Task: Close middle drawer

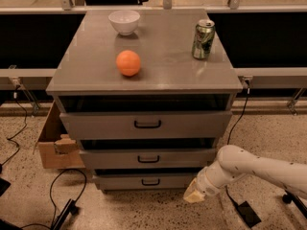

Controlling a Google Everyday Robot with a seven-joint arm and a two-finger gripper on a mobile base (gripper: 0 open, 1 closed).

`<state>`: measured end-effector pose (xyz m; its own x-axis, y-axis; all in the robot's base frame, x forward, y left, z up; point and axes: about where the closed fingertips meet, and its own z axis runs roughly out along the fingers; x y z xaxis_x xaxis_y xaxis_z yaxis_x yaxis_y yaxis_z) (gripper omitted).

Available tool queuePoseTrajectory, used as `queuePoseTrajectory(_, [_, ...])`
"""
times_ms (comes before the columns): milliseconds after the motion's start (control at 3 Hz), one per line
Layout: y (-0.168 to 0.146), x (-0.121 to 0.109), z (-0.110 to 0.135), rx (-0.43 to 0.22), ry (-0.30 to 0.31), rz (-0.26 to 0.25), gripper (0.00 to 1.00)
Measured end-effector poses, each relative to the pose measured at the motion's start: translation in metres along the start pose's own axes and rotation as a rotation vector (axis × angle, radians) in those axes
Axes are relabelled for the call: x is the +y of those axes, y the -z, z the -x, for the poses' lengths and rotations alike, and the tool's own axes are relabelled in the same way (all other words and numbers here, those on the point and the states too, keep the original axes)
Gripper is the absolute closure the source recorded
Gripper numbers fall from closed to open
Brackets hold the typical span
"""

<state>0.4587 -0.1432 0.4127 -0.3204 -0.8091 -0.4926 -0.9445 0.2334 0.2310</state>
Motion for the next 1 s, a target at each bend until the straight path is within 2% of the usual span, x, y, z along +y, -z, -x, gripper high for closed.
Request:
queuePoseTrajectory(333, [0.041, 0.045, -0.021, 0.173, -0.064, -0.029, 1.0])
queuePoseTrajectory(667, [0.087, 0.095, -0.044, 0.269, -0.167, -0.085, 1.0])
queuePoseTrajectory(1000, [0.145, 0.132, -0.065, 0.276, -0.281, -0.257, 1.0])
